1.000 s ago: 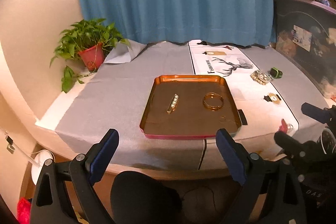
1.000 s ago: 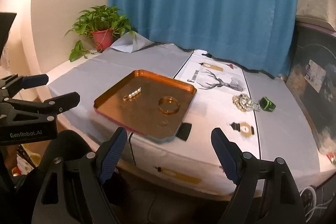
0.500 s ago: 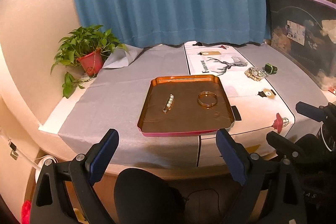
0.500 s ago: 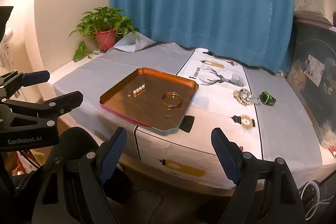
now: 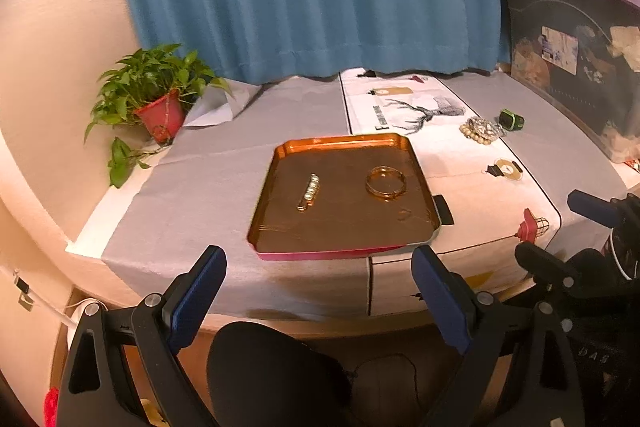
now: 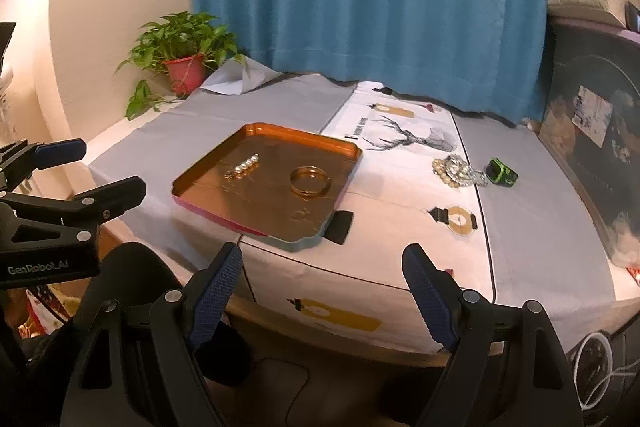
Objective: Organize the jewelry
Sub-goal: 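Withdraw both tools from the tray, then grasp the beaded bracelet with the left tool while the right tool grasps the green watch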
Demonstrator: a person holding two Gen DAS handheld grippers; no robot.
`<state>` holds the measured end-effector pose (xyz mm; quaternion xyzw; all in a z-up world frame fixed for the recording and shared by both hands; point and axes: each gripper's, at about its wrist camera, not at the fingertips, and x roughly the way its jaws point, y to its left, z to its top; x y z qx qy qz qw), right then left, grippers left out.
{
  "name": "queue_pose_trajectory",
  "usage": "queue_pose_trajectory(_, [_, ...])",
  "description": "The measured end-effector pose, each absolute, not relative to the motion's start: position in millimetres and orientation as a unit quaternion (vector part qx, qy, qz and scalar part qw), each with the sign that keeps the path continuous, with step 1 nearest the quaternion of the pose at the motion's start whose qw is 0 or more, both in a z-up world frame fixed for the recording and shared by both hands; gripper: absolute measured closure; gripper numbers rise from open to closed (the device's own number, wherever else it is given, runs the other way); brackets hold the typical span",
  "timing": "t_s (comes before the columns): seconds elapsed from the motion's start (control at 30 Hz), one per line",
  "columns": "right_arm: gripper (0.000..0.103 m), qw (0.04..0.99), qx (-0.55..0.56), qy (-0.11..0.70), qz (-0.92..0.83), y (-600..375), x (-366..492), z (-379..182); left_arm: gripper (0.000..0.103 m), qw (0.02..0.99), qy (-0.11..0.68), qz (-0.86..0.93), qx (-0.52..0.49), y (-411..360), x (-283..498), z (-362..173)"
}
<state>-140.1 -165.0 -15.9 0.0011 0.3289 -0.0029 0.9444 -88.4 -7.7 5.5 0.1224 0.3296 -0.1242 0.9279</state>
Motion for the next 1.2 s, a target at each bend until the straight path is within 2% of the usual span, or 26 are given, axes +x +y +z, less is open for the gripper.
queue_pose_trajectory(0.23, [0.020,0.942,0.029,0.332,-0.046,-211.0,-135.9,-20.6,0.011,0.918,0.346,-0.145,0.128,-39.3,-66.4,3.3])
queue_pose_trajectory(0.6, [0.020,0.926,0.083,0.345,-0.131,-325.2,-118.1,-37.6,0.011,0.901,0.365,-0.187,0.144,-139.5,-5.4,0.2])
queue_pose_trajectory(1.0, [0.020,0.911,0.101,0.357,-0.179,-421.3,-75.4,-68.0,0.011,0.872,0.410,-0.206,0.172,-231.5,53.3,-45.9])
queue_pose_trajectory(1.2, [0.020,0.905,0.112,0.366,-0.188,-455.0,-42.2,-85.8,0.011,0.864,0.434,-0.207,0.150,-256.5,99.6,-61.0])
